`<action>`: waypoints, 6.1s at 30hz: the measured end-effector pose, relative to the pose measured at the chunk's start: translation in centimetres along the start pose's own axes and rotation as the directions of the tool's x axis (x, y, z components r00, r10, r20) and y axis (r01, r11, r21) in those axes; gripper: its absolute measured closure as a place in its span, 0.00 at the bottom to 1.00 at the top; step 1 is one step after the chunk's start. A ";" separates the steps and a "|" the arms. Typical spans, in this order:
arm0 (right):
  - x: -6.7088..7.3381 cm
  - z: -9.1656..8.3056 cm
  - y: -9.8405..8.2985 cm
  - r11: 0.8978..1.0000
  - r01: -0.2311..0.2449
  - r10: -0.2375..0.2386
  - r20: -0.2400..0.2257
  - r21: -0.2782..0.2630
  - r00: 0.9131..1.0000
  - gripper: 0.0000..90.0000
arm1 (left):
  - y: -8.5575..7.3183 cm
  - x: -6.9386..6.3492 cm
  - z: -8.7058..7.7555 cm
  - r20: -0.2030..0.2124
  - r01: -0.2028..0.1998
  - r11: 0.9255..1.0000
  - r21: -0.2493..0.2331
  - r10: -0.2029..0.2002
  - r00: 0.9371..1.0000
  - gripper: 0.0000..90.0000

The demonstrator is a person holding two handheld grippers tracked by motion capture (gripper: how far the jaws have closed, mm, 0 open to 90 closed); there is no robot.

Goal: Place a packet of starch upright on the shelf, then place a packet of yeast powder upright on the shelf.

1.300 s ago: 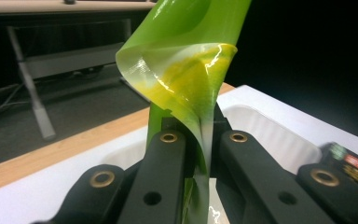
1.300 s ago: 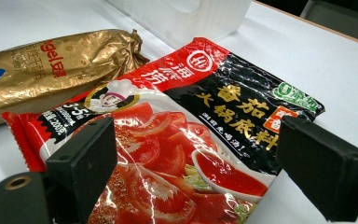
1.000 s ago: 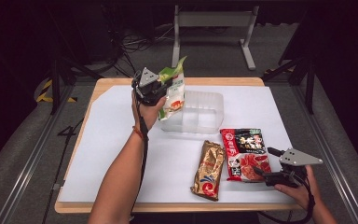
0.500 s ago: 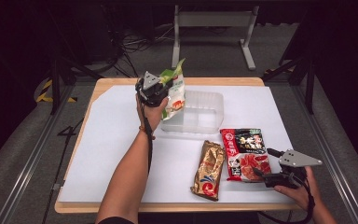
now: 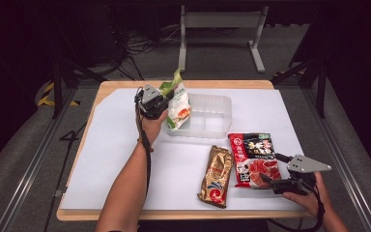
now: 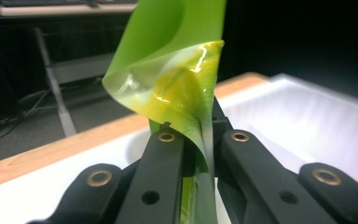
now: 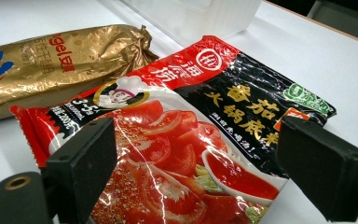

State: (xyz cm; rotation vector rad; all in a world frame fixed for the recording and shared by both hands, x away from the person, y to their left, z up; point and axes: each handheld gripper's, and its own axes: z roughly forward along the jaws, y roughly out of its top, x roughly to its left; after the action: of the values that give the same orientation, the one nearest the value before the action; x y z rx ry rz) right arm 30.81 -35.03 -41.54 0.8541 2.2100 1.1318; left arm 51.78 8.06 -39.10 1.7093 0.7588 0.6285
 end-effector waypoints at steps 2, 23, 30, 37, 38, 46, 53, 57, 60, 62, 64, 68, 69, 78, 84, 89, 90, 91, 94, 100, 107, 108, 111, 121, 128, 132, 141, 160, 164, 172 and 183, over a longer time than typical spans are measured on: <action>0.1 0.0 0.0 1.000 -0.002 0.002 -0.001 0.001 1.000 0.14 | -0.2 -0.6 0.1 -0.012 -0.032 0.999 0.007 0.032 0.999 0.98; 0.2 0.1 0.2 1.000 0.002 -0.002 -0.007 0.007 1.000 0.14 | -0.2 -0.3 -3.7 0.046 -0.020 1.000 0.015 0.019 0.999 0.80; 0.2 0.3 0.2 1.000 -0.003 0.003 -0.014 0.013 1.000 0.15 | -0.5 -0.7 -5.9 0.066 -0.068 0.997 0.032 0.066 0.996 0.79; 0.4 0.3 0.3 1.000 -0.001 0.001 -0.019 0.015 1.000 0.15 | -1.0 -1.3 -7.8 0.076 -0.112 0.992 0.059 0.107 0.991 0.73; 0.4 0.3 0.3 1.000 0.000 0.000 -0.019 0.014 1.000 0.15 | -1.0 -1.4 -8.1 0.070 -0.113 0.991 0.065 0.108 0.992 0.70; 0.1 0.5 0.7 1.000 0.001 -0.001 -0.018 0.008 1.000 0.15 | -1.4 -1.9 -10.2 0.057 -0.173 0.976 0.129 0.167 0.984 0.44; 0.4 1.3 1.5 1.000 0.008 -0.008 -0.028 0.011 1.000 0.16 | -2.2 -2.5 -13.1 0.082 -0.224 0.958 0.177 0.213 0.974 0.29; 0.5 1.6 1.9 1.000 0.015 -0.015 -0.040 0.008 0.999 0.16 | -3.1 -2.7 -14.8 0.109 -0.214 0.955 0.206 0.195 0.975 0.23; 0.6 1.7 2.0 1.000 0.019 -0.018 -0.047 0.004 0.999 0.16 | -3.9 -2.9 -15.8 0.114 -0.215 0.950 0.227 0.194 0.974 0.20; 0.6 1.8 2.1 1.000 0.018 -0.018 -0.049 0.004 0.999 0.16 | -4.4 -2.9 -16.3 0.114 -0.209 0.949 0.236 0.187 0.976 0.19; 0.5 1.8 2.2 1.000 0.017 -0.017 -0.050 0.000 0.999 0.16 | -5.1 -2.9 -16.9 0.121 -0.209 0.945 0.251 0.184 0.976 0.17; 0.5 1.9 2.5 1.000 0.015 -0.015 -0.057 -0.007 0.998 0.16 | -6.1 -2.9 -17.9 0.126 -0.197 0.945 0.260 0.169 0.977 0.16; 0.5 1.9 2.6 1.000 0.019 -0.019 -0.058 -0.009 0.998 0.16 | -6.4 -2.9 -18.2 0.124 -0.197 0.943 0.268 0.169 0.978 0.16; 0.4 1.8 3.9 0.999 0.017 -0.020 -0.105 -0.028 0.994 0.18 | -9.3 -3.5 -20.7 0.139 -0.181 0.933 0.311 0.144 0.980 0.15; 0.5 3.1 4.5 1.000 0.014 -0.013 -0.144 0.007 0.990 0.18 | -9.8 -3.6 -21.1 0.147 -0.160 0.939 0.304 0.120 0.982 0.14; 0.6 4.4 5.6 0.999 0.003 0.005 -0.189 0.042 0.982 0.21 | -10.0 -3.9 -21.0 0.152 -0.166 0.937 0.307 0.123 0.981 0.14; 0.7 4.7 5.7 0.999 0.007 0.003 -0.193 0.050 0.981 0.22 | -10.1 -4.0 -21.0 0.153 -0.167 0.937 0.308 0.124 0.980 0.14; 0.9 5.0 5.9 0.998 0.012 0.000 -0.202 0.061 0.979 0.22 | -10.1 -4.0 -20.9 0.155 -0.165 0.937 0.309 0.121 0.980 0.13; 1.1 6.1 6.4 0.995 0.027 -0.004 -0.214 0.100 0.977 0.24 | -10.1 -4.1 -20.8 0.151 -0.161 0.938 0.307 0.119 0.981 0.13; 1.3 8.7 7.7 0.990 0.015 0.025 -0.283 0.138 0.959 0.25 | -9.9 -4.3 -20.7 0.162 -0.166 0.939 0.300 0.122 0.979 0.13; 1.2 11.8 8.4 0.970 0.023 0.057 -0.313 0.244 0.948 0.25 | -9.9 -4.4 -20.8 0.170 -0.169 0.943 0.288 0.124 0.978 0.13; 1.2 12.1 8.4 0.966 0.027 0.058 -0.314 0.258 0.948 0.26 | -9.9 -4.4 -20.8 0.170 -0.171 0.942 0.288 0.125 0.977 0.13; 0.9 13.1 8.3 0.957 0.011 0.092 -0.335 0.291 0.938 0.27 | -9.8 -4.4 -20.8 0.173 -0.172 0.943 0.286 0.125 0.977 0.13; 0.2 14.2 8.5 0.928 -0.027 0.194 -0.420 0.372 0.887 0.44 | -9.8 -4.5 -20.7 0.183 -0.178 0.940 0.290 0.128 0.975 0.12; -0.6 13.2 8.5 0.939 -0.052 0.192 -0.392 0.340 0.900 0.86 | -9.9 -4.4 -20.4 0.176 -0.169 0.941 0.293 0.120 0.977 0.12; -0.2 12.0 9.0 0.957 -0.034 0.153 -0.400 0.288 0.904 0.94 | -9.9 -4.3 -20.4 0.172 -0.146 0.947 0.285 0.100 0.980 0.13; 0.5 8.1 11.7 0.988 -0.039 0.095 -0.391 0.148 0.915 0.98 | -9.9 -3.9 -20.7 0.165 -0.126 0.952 0.279 0.081 0.983 0.15; 1.5 3.2 16.2 0.999 -0.035 0.022 -0.327 -0.034 0.945 0.99 | -9.6 -3.3 -21.3 0.121 -0.078 0.967 0.241 0.050 0.991 0.12; 1.4 2.8 16.8 0.997 -0.046 0.025 -0.311 -0.061 0.950 0.99 | -9.6 -3.2 -21.3 0.111 -0.075 0.968 0.238 0.050 0.993 0.12; 1.3 2.2 18.1 0.990 -0.063 0.028 -0.270 -0.122 0.963 0.99 | -9.6 -3.1 -21.4 0.105 -0.073 0.969 0.237 0.049 0.993 0.11; 0.6 2.2 19.6 0.979 -0.088 0.051 -0.195 -0.185 0.979 0.99 | -9.7 -3.1 -21.3 0.109 -0.077 0.967 0.242 0.051 0.993 0.11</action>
State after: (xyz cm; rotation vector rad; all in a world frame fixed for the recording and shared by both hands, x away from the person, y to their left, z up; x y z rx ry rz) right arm 37.76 -24.54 -26.38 0.7738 2.1872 1.4902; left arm 32.36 20.91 -43.26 1.9847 0.7349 0.5021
